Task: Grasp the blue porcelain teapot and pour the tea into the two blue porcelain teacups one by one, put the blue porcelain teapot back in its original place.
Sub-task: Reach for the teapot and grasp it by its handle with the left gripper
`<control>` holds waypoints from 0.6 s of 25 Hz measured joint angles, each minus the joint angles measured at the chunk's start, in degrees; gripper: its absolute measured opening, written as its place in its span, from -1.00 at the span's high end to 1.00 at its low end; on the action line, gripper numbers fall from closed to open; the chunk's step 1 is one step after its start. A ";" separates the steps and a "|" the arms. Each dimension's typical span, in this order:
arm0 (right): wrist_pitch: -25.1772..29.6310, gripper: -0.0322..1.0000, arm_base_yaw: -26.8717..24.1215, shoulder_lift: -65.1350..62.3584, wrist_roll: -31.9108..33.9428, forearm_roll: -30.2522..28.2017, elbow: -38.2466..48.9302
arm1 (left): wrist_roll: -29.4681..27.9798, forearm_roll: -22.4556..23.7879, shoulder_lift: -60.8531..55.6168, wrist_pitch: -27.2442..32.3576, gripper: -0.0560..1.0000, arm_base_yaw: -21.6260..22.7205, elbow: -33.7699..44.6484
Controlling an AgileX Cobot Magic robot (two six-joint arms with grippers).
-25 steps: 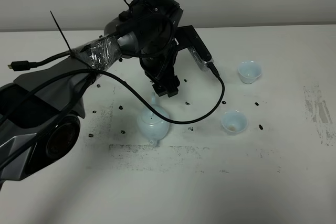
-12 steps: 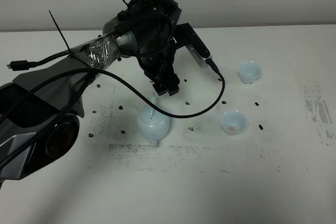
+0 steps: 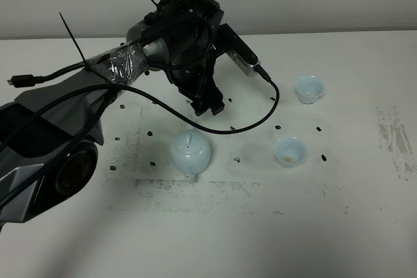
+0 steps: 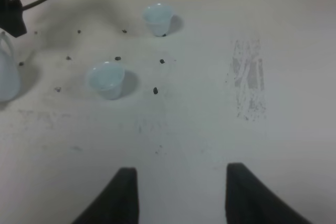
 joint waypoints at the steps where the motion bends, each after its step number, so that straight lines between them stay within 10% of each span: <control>1: 0.00 0.14 0.00 0.00 0.00 0.00 0.00 | -0.67 0.00 -0.04 0.00 -0.53 0.13 0.00; 15: 0.00 0.14 0.00 0.00 0.00 0.00 0.00 | -4.61 0.32 -9.39 0.04 -0.29 3.42 7.91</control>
